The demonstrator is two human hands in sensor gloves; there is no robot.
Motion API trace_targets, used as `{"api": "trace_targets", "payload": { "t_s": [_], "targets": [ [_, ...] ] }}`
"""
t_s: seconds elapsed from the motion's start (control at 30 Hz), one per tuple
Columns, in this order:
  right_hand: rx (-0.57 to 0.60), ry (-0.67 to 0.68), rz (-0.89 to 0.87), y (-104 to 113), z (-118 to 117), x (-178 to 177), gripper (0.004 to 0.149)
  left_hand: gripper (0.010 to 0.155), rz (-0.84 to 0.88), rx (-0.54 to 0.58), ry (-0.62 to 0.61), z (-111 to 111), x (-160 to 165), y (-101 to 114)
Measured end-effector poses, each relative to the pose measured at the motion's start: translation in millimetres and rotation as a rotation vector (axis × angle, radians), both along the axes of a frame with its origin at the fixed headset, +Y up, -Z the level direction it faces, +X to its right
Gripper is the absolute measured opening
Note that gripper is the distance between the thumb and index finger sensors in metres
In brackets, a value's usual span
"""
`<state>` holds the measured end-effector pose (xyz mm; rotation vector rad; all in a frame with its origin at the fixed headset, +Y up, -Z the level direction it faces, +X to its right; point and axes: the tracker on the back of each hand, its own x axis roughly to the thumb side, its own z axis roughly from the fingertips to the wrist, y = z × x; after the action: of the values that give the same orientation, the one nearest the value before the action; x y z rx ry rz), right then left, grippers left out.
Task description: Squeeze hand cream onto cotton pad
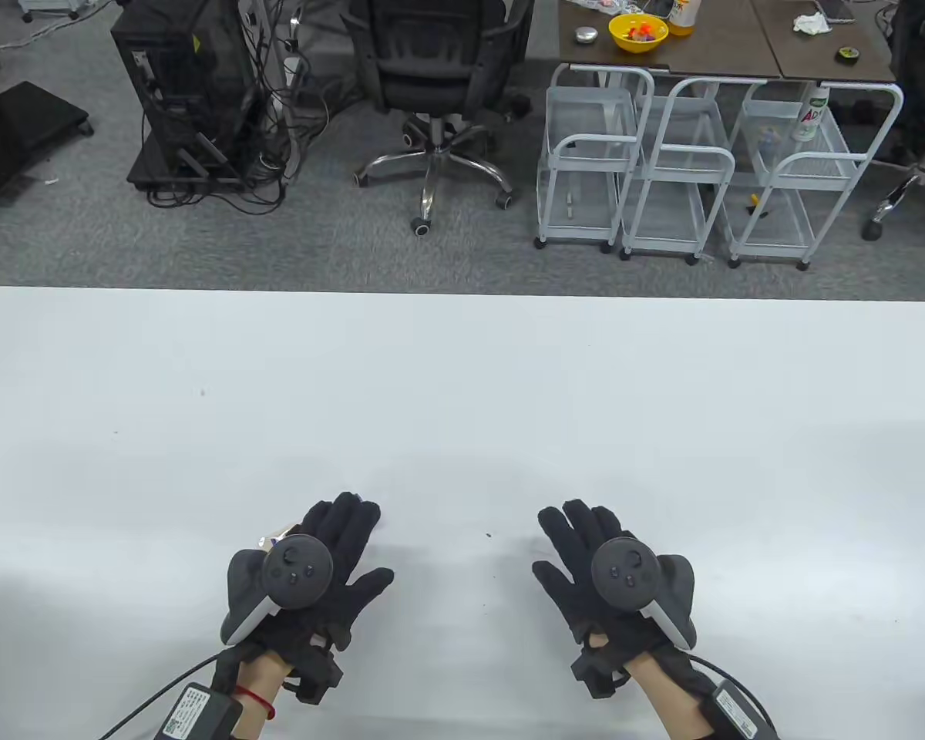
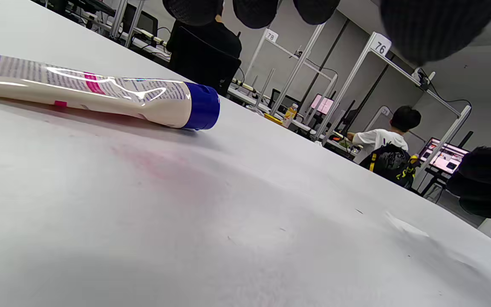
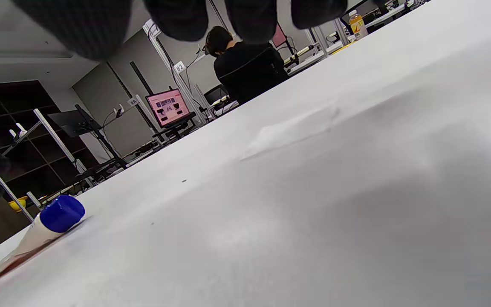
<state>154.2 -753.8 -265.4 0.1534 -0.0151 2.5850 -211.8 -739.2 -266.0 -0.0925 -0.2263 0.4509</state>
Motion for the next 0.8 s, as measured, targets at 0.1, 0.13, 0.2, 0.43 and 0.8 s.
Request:
{"api": "trace_targets", "payload": {
  "t_s": [0.1, 0.13, 0.2, 0.43, 0.8],
  "targets": [
    [-0.01, -0.005, -0.005, -0.8, -1.6, -0.2, 0.068, 0.079, -0.044, 0.001, 0.001, -1.5, 1.8, -1.4],
    [-0.012, -0.008, -0.009, -1.3, -1.9, 0.3, 0.068, 0.079, -0.059, -0.003, 0.006, -2.7, 1.7, -2.0],
    [-0.015, -0.013, -0.015, -1.4, -1.9, 1.2, 0.068, 0.079, -0.08, -0.005, 0.034, -5.4, -1.8, -2.4],
    [-0.011, -0.022, -0.017, -0.9, -2.5, 3.0, 0.068, 0.079, -0.071, -0.027, 0.156, -14.4, -28.4, -1.4],
    [-0.013, -0.024, -0.02, -1.6, -0.8, 8.3, 0.068, 0.086, -0.076, -0.099, 0.336, -23.3, -56.0, -6.6]
  ]
}}
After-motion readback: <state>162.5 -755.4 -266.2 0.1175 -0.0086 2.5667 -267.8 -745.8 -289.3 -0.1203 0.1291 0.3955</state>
